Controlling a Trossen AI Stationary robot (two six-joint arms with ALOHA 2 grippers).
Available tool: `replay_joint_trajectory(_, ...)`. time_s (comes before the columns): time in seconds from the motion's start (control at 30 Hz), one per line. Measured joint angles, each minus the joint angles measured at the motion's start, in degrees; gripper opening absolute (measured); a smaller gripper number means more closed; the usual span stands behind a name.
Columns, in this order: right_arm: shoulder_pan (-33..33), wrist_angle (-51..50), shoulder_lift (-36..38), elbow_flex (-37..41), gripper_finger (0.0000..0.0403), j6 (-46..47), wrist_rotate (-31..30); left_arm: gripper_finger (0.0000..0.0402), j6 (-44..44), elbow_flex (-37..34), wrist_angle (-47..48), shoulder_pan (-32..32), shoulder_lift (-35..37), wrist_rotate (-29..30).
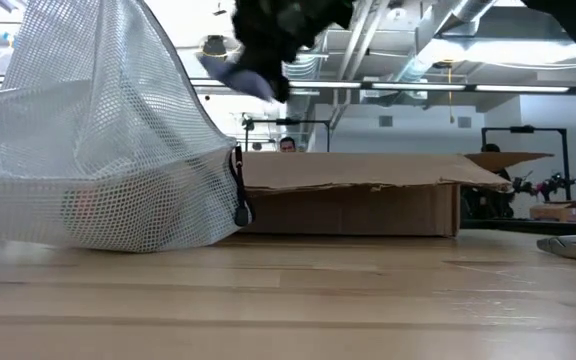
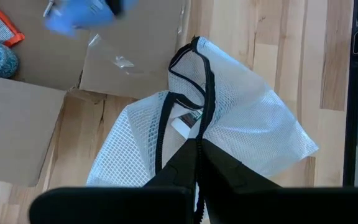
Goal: Unpack boxes
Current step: Put the blue snack bar into the transparent zip bag
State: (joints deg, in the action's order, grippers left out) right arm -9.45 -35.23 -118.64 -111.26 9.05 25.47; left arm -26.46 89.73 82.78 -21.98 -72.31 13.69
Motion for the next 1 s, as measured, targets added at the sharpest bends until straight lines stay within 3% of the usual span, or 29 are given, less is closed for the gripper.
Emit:
replay_joint_trajectory(0.2,2.08,10.51,-3.45,-0.08,0.0004,1.63,-0.34,0.0,1.26,0.0,-1.06,0.0,0.0,0.09)
replay_joint_trajectory(0.4,6.25,11.22,-5.41,-0.06,0.0003,1.16,0.26,0.0,2.24,0.0,-1.16,0.16,0.0,0.49)
replay_joint_trajectory(0.67,11.34,10.93,-5.61,0.0,0.0003,1.16,5.42,0.0,1.41,-0.02,-1.11,0.24,-0.02,0.9)
replay_joint_trajectory(1.0,12.87,16.19,-6.52,0.02,0.0003,3.16,9.25,0.0,-1.0,-0.02,-5.55,0.24,-0.74,2.23)
